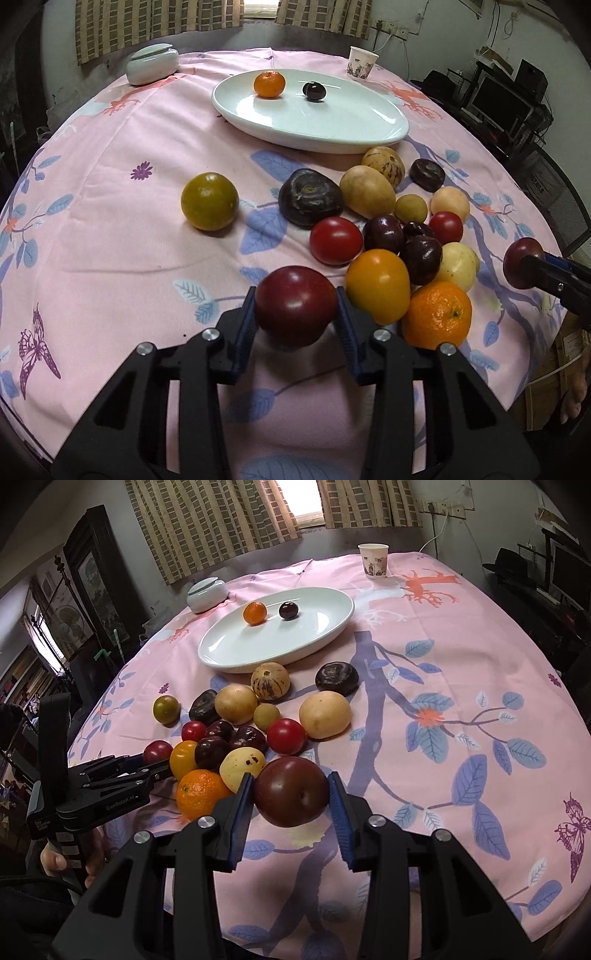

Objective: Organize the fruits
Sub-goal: 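Carry both red plums onto the white plate and open both tools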

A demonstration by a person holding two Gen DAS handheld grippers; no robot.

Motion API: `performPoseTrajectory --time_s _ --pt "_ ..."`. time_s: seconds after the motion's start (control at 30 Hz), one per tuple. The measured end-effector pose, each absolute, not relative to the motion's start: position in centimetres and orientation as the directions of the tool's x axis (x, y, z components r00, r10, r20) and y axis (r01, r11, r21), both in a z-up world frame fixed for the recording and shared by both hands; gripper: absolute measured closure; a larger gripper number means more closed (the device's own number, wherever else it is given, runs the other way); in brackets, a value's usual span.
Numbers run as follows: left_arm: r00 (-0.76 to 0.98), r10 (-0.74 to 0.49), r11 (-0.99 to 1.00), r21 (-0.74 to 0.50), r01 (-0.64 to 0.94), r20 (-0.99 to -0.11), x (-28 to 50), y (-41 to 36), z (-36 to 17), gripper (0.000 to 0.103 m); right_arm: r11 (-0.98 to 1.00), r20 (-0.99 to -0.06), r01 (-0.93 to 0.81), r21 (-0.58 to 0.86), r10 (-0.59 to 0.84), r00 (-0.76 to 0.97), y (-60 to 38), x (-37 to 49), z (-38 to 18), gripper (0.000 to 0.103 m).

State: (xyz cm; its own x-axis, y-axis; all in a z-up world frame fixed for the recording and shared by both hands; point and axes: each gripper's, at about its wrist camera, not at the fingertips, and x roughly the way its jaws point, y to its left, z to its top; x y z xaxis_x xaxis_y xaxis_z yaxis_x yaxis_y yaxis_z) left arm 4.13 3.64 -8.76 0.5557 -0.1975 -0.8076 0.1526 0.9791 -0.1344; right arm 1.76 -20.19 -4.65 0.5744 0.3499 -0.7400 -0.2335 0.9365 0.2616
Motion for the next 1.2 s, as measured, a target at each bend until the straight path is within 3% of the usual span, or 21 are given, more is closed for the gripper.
performPoseTrajectory --time_s 0.73,0.97,1.2 --pt "0.616 -0.238 0.970 -0.154 0.187 -0.751 4.4 4.4 -2.3 0.062 0.916 -0.718 -0.327 0.234 0.389 0.577 -17.2 3.8 -2.3 0.062" --pt "0.639 -0.203 0.974 -0.089 0.207 -0.742 12.5 4.2 1.5 0.062 0.904 -0.689 -0.417 0.097 0.363 0.627 -15.2 9.0 1.5 0.062" --pt "0.584 -0.156 0.986 -0.089 0.142 -0.796 25.2 3.5 1.1 0.062 0.903 -0.738 -0.419 0.093 0.344 0.580 -13.4 22.1 1.5 0.062"
